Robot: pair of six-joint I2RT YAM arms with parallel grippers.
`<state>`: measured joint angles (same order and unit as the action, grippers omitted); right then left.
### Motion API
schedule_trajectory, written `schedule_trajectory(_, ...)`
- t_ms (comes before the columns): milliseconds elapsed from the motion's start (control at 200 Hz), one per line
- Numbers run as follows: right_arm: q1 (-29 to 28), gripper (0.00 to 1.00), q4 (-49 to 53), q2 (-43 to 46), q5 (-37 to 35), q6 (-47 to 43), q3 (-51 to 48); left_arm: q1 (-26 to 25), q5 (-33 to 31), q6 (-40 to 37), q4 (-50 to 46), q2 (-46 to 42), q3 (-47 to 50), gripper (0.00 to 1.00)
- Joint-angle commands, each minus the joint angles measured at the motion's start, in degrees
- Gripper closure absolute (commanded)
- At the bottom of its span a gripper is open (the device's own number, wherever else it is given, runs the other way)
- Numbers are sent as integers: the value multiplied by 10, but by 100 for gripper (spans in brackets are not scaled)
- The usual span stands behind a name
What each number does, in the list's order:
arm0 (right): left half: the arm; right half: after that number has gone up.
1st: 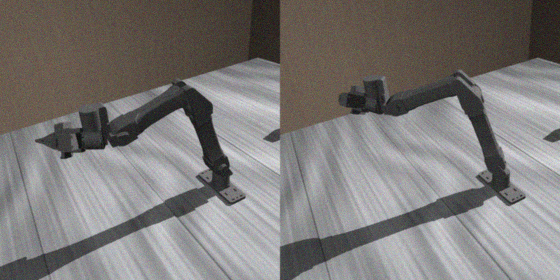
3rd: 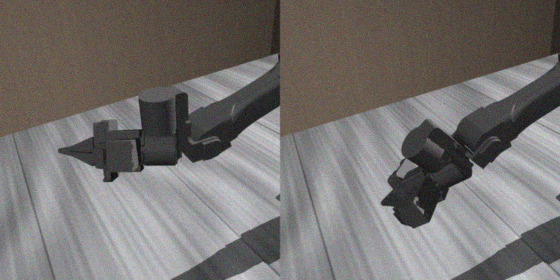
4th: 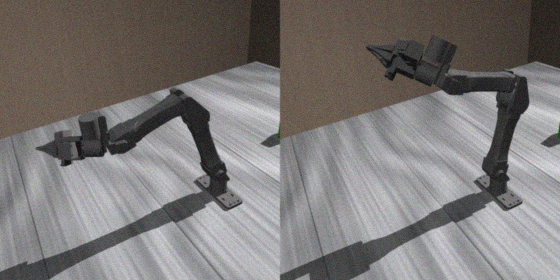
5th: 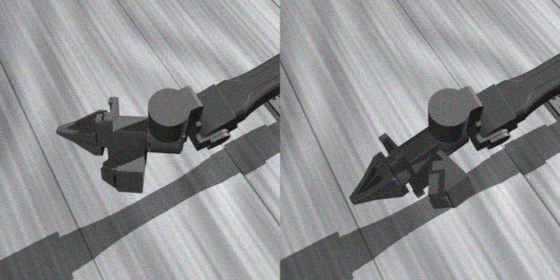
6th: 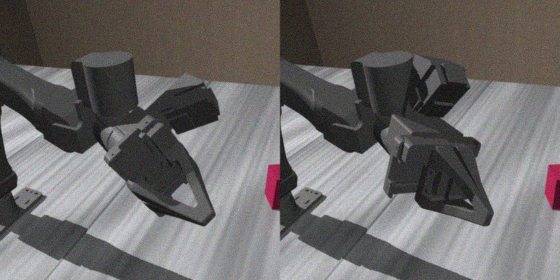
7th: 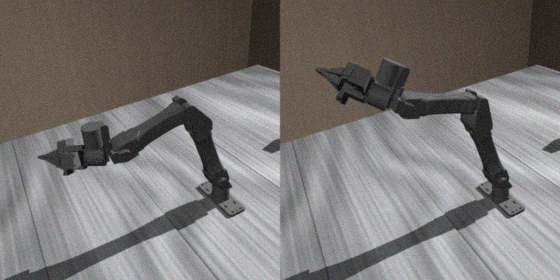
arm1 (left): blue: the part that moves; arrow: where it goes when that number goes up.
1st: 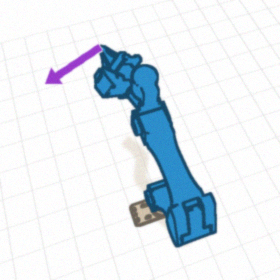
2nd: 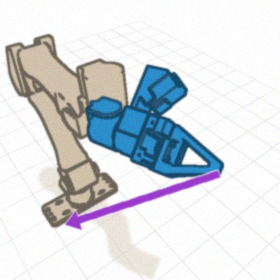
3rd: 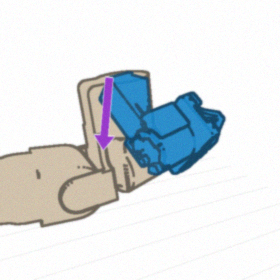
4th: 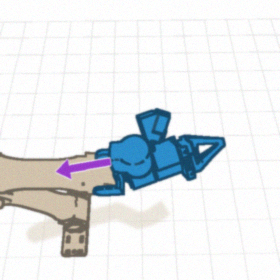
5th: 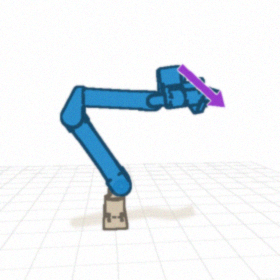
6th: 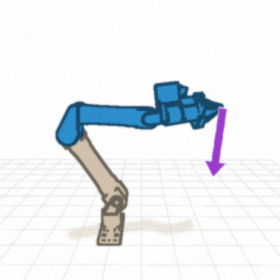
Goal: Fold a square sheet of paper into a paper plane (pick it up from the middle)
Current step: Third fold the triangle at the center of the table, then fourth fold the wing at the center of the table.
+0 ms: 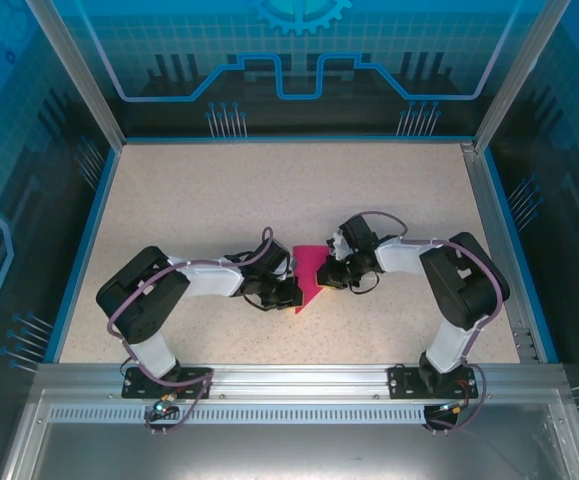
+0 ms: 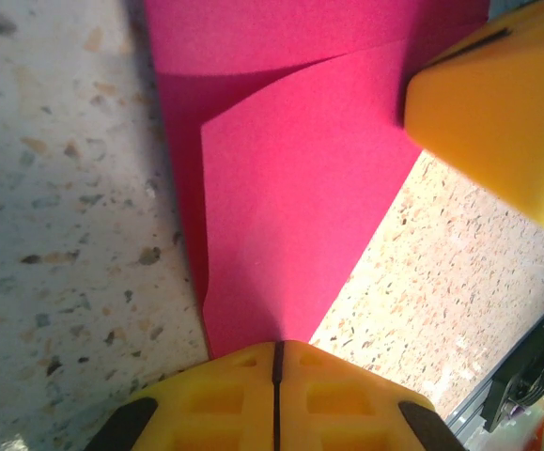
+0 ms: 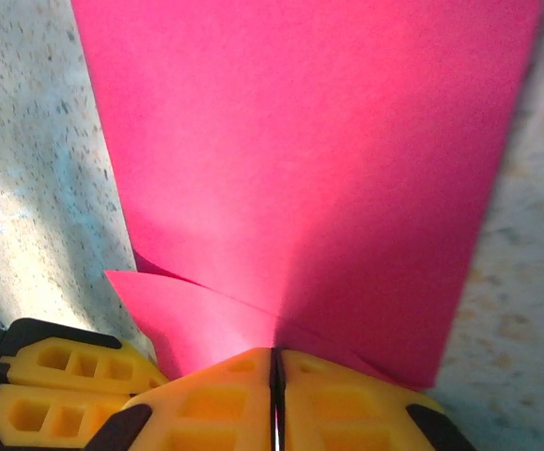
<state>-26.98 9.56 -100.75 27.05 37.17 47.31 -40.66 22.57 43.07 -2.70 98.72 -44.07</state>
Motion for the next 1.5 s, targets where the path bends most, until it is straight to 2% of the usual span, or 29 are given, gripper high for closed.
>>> schedule_trajectory(0, 39, 89, -5, -20, -43, -19, -10, -1, -69, -16, -78, 43, 36, 91)
schedule_trajectory(305, 96, 88, -30, -24, 0, -40, -19, -1, -69, -19, -79, 43, 35, 91)
schedule_trajectory(580, 105, 84, -5, 45, 20, -54, -24, -1, -56, -26, -78, 6, 18, 87)
schedule_trajectory(695, 104, 80, 0, 85, 18, -53, -47, -1, -41, -32, -93, -33, -16, 84)
schedule_trajectory(750, 104, 77, -1, 100, 26, -51, -59, 0, -43, -33, -98, -57, -28, 79)
schedule_trajectory(820, 102, 70, -3, 113, 39, -52, -70, -1, -48, -37, -98, -82, -38, 73)
schedule_trajectory(920, 95, 62, -9, 118, 52, -51, -76, 0, -64, -44, -100, -95, -56, 70)
schedule_trajectory(1035, 81, 56, -15, 103, 59, -47, -69, 1, -74, -55, -117, -66, -90, 73)
schedule_trajectory(1200, 59, 56, -29, 75, 69, -39, -52, 2, -105, -62, -153, -10, -140, 81)
schedule_trajectory(1496, 38, 55, -48, 40, 90, -36, -32, 2, -134, -71, -165, 1, -141, 82)
